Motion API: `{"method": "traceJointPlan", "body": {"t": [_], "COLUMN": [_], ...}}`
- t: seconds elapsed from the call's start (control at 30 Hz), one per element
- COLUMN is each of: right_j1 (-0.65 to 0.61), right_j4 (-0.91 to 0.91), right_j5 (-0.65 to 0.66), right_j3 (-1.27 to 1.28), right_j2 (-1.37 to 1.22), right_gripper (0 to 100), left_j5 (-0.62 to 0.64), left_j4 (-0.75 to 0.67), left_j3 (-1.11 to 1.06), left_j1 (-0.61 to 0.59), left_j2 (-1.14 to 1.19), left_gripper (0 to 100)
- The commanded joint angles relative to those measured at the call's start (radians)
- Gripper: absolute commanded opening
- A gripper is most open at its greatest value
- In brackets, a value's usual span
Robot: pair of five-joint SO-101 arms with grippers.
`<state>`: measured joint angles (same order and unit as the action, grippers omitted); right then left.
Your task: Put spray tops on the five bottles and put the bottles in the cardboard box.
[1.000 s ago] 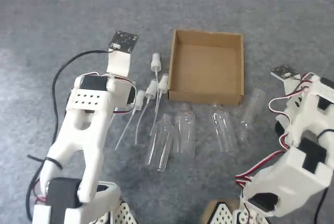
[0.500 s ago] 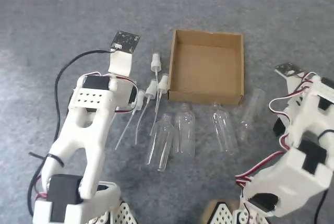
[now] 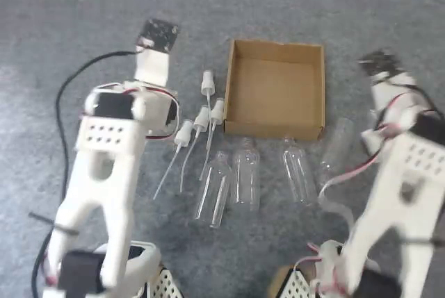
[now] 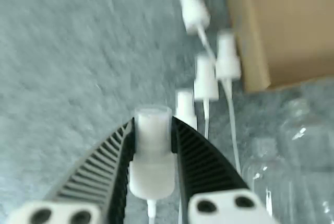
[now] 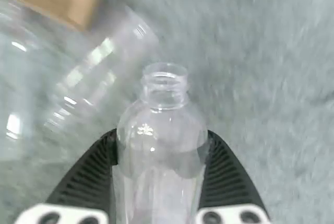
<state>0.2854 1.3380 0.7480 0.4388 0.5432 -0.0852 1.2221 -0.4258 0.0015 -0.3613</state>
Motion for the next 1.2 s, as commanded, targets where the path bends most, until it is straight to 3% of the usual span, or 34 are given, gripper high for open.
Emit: {"method": "traceJointPlan", "body": {"t": [0.0,0.2,0.37,0.6,0.9,1.17], "right_j1": [-0.219,-0.677,-0.891,-1.024,-1.122,-1.119], "right_j4": [-0.047,-0.119,-0.371,-0.615,-0.627,-0.627], "right_j5": [-0.124,-0.290,-0.361,-0.388,-0.394,-0.394], "right_j3": [0.049,0.129,0.242,0.439,0.595,0.608], "right_j2": [0.252,0.406,0.380,0.338,0.518,0.553], "right_gripper": [0.6,0.6,0.6,0.6,0.6,0.6], "left_j5": [0.038,0.219,0.420,0.525,0.597,0.595], "left_j4": [0.025,-0.014,-0.112,-0.195,-0.451,-0.474], "left_j3": [0.085,0.088,0.084,0.077,-0.131,-0.236], "left_j1": [-0.006,0.000,-0.005,-0.008,-0.003,-0.002], "left_j2": [-0.256,-0.568,-0.723,-0.766,-0.767,-0.767], "left_gripper": [1,1,1,1,1,1]}}
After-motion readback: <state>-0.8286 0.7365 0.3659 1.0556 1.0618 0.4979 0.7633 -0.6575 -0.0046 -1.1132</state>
